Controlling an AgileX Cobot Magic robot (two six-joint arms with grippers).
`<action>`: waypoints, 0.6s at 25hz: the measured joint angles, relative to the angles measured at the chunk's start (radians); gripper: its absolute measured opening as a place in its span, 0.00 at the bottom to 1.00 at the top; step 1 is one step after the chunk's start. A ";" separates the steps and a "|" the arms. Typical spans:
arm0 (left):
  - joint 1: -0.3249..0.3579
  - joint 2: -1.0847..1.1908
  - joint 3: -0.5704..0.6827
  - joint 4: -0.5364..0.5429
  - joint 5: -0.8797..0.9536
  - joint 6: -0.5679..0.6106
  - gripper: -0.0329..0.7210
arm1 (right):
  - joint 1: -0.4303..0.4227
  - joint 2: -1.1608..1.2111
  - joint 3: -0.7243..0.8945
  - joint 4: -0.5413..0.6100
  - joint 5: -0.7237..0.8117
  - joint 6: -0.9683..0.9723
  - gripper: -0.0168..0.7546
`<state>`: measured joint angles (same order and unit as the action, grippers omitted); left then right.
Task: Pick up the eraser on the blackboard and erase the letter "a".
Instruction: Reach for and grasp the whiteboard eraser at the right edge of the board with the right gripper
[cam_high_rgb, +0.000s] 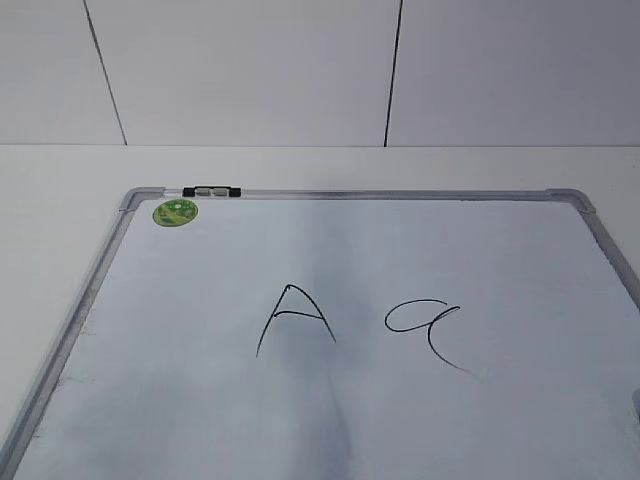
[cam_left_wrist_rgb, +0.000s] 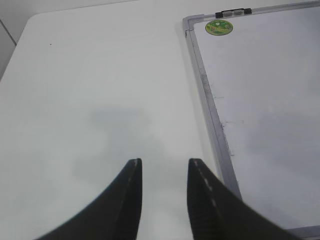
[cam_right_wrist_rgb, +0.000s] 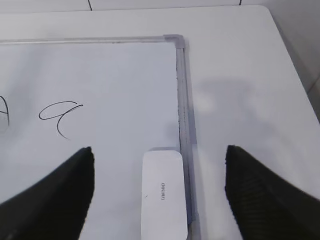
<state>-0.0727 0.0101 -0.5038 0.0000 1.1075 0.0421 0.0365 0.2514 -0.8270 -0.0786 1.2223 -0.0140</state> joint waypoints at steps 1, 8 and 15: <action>0.000 0.000 0.000 0.000 0.000 0.000 0.36 | 0.000 0.020 -0.018 0.009 0.008 0.000 0.84; 0.000 0.000 0.000 0.000 0.000 0.000 0.36 | 0.000 0.146 -0.120 0.079 0.048 0.000 0.87; 0.000 0.000 0.000 0.000 0.000 0.000 0.36 | 0.000 0.225 -0.137 0.103 0.048 0.040 0.87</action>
<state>-0.0727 0.0101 -0.5038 0.0000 1.1075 0.0421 0.0365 0.4763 -0.9637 0.0241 1.2700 0.0258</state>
